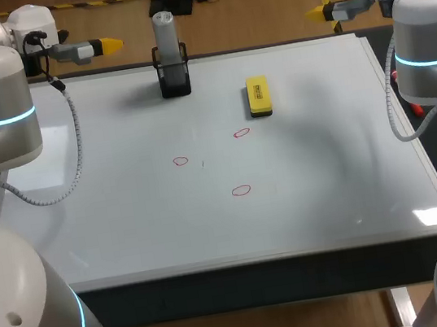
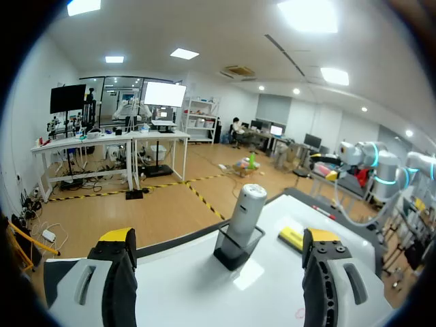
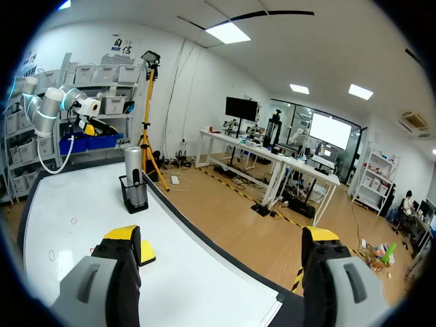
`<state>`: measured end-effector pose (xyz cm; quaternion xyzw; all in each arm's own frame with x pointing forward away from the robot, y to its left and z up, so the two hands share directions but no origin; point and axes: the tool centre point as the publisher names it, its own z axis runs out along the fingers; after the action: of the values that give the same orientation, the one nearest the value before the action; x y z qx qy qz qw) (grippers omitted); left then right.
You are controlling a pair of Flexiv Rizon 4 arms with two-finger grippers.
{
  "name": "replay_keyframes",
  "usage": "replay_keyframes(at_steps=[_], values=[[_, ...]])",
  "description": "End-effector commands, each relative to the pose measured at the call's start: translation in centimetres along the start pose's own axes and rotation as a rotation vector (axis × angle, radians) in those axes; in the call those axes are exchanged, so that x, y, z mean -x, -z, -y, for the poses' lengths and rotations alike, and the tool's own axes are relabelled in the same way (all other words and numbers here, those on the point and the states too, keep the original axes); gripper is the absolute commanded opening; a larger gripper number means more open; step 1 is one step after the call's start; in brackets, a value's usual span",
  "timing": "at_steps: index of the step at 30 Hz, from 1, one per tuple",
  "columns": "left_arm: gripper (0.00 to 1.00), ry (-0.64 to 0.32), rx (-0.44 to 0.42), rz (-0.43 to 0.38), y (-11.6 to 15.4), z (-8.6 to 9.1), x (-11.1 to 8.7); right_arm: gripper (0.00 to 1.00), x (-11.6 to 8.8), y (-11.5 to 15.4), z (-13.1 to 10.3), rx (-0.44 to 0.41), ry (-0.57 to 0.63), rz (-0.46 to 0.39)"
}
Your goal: Pick up the inspection probe, press it on each red-marked spot on the whiteboard one by one, put down the probe, pick up the eraser, and wipe off all the red marks.
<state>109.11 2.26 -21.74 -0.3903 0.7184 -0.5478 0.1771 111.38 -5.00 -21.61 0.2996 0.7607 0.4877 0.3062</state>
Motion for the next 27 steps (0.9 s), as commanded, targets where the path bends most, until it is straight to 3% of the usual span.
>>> replay_keyframes(at_steps=[1,20,27], values=[[1.00,0.000,0.000,0.000,0.00,0.00,0.00,1.00,0.00,0.00,0.00,0.000,0.000,0.000],[1.00,0.000,0.000,0.000,0.00,0.00,0.00,1.00,0.00,0.00,0.00,0.000,0.000,0.000],[1.00,-0.065,-0.010,-0.067,-0.50,0.03,-0.06,1.00,0.00,0.00,0.00,0.000,0.000,0.000]])
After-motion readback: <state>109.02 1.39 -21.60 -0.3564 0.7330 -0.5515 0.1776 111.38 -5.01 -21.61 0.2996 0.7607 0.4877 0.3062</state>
